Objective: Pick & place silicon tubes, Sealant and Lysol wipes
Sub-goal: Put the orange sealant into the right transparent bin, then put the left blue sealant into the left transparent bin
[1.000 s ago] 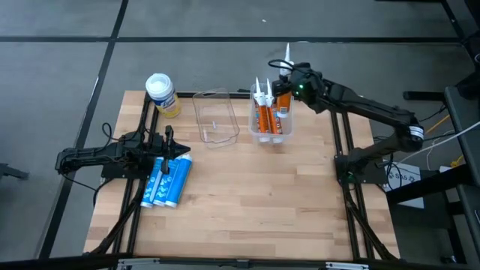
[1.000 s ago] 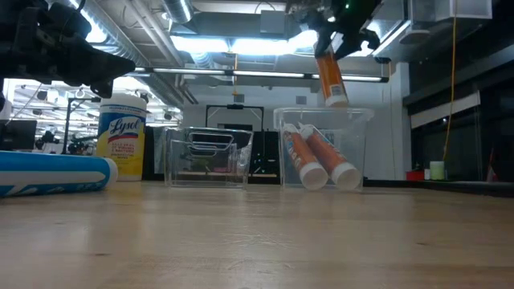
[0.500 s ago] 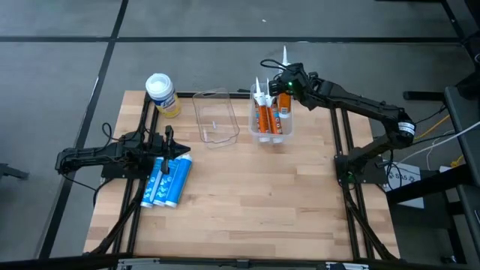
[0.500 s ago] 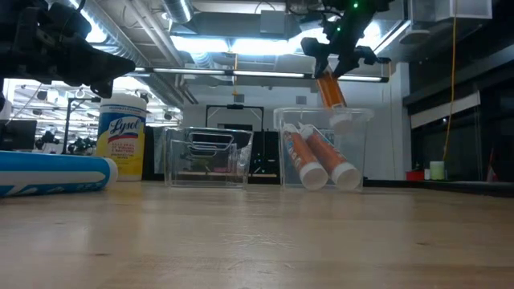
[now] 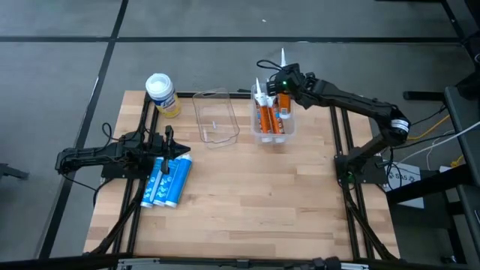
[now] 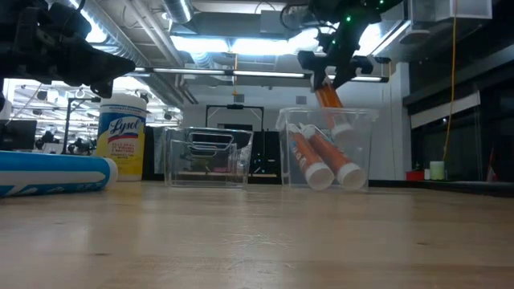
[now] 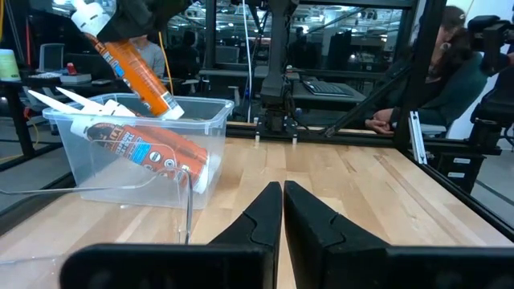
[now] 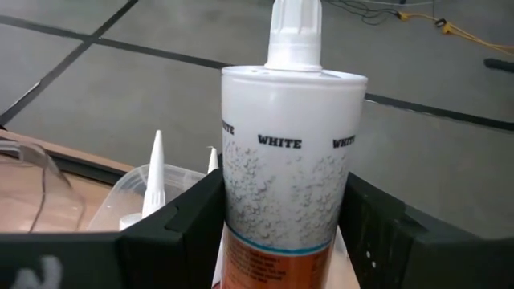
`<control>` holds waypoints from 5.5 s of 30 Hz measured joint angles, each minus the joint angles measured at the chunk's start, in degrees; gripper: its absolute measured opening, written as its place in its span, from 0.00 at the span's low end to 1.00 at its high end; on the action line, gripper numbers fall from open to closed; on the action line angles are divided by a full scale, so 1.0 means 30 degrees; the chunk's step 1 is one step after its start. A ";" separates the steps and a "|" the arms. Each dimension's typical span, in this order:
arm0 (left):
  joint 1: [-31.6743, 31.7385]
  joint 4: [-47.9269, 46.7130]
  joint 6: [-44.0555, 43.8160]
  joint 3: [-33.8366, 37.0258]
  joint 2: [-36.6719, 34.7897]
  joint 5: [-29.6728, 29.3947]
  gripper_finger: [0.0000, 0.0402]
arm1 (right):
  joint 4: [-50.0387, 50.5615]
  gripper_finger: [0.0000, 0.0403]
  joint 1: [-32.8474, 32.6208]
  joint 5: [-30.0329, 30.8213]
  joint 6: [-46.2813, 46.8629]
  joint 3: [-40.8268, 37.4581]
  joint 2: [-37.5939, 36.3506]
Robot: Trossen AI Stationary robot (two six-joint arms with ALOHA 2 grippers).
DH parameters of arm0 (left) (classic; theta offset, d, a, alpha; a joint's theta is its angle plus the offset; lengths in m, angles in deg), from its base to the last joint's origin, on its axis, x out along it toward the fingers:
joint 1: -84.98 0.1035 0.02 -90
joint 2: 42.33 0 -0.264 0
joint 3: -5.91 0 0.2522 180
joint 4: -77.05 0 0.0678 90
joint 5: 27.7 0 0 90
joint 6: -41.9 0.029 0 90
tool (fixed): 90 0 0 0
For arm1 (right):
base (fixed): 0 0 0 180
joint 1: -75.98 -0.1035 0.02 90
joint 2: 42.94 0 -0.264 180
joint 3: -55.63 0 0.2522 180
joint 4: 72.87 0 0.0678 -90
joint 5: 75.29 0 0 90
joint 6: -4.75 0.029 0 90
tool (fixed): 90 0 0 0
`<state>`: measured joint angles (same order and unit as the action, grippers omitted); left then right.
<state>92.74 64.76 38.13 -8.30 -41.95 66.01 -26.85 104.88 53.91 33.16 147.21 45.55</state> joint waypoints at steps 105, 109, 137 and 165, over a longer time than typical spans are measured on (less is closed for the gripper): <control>0.0003 0.0000 0.0000 0.0000 -0.0003 0.0000 0.04 | -0.2129 0.66 -0.8786 -0.5442 -0.0161 -0.0007 -0.0423; 0.0005 0.0000 0.0000 0.0000 0.0000 -0.0006 0.03 | -0.2515 0.66 -0.9323 -0.5450 -0.0215 -0.0007 -0.0423; -0.0001 0.0001 0.0000 0.0000 -0.0004 0.0000 0.03 | -0.3279 0.66 -1.2715 -0.5615 -0.3980 -0.0007 -0.0423; 0.0005 0.0022 0.0000 0.0000 -0.0005 0.0000 0.03 | -1.9503 0.66 -1.2765 -0.9297 -0.4533 -1.0733 -0.2296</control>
<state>92.75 64.83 38.13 -8.30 -41.97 66.01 -85.36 66.59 26.02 19.56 115.01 38.66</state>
